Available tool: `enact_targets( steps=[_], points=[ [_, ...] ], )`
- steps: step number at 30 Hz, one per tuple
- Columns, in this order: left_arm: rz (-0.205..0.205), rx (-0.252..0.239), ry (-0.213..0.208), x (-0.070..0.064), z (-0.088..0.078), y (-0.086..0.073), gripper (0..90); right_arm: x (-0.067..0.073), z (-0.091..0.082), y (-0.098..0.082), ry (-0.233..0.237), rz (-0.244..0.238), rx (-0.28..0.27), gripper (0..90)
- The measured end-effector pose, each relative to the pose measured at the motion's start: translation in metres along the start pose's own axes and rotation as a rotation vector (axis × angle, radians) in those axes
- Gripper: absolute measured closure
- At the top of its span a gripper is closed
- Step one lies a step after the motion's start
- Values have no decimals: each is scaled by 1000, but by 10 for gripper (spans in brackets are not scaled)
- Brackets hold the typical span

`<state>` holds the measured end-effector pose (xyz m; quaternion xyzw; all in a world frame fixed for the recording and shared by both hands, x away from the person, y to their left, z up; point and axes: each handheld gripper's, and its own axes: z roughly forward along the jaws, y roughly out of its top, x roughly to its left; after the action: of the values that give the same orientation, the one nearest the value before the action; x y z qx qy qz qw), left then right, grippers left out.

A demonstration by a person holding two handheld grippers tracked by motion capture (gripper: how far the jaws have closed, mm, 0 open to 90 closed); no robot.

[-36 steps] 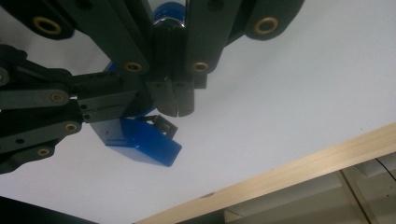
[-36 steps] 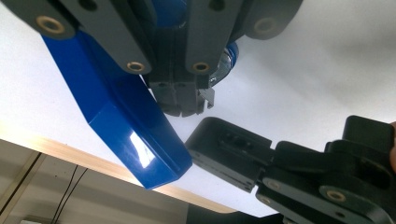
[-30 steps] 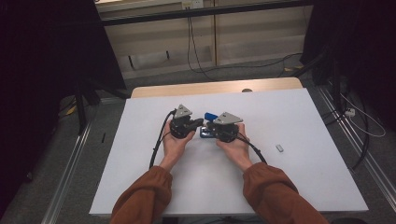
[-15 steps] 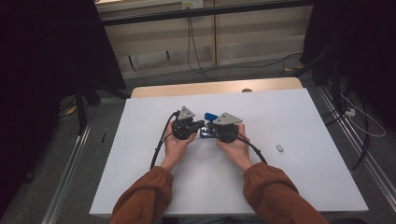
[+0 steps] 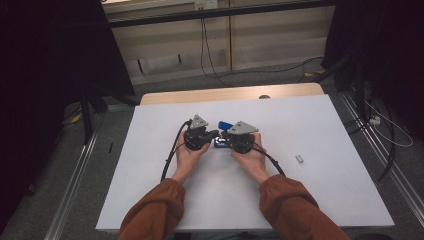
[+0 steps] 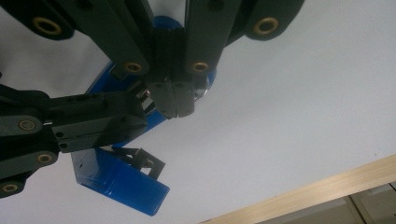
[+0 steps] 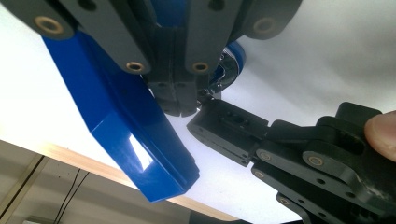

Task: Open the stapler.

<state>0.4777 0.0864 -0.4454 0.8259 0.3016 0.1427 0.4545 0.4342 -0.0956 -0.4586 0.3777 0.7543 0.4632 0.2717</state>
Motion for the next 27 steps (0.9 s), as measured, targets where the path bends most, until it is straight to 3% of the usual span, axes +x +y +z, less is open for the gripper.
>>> enact_targets(
  steps=[2,15,27],
  points=[
    [-12,1,-2,-1,1,-1,900,0,0,0,-2,2,2,900],
    [0,-18,0,-1,1,-4,900,1,2,0,-12,8,-9,900],
    [-24,-23,-15,1,1,-5,900,3,4,2,-29,-3,-20,900]
  ],
)
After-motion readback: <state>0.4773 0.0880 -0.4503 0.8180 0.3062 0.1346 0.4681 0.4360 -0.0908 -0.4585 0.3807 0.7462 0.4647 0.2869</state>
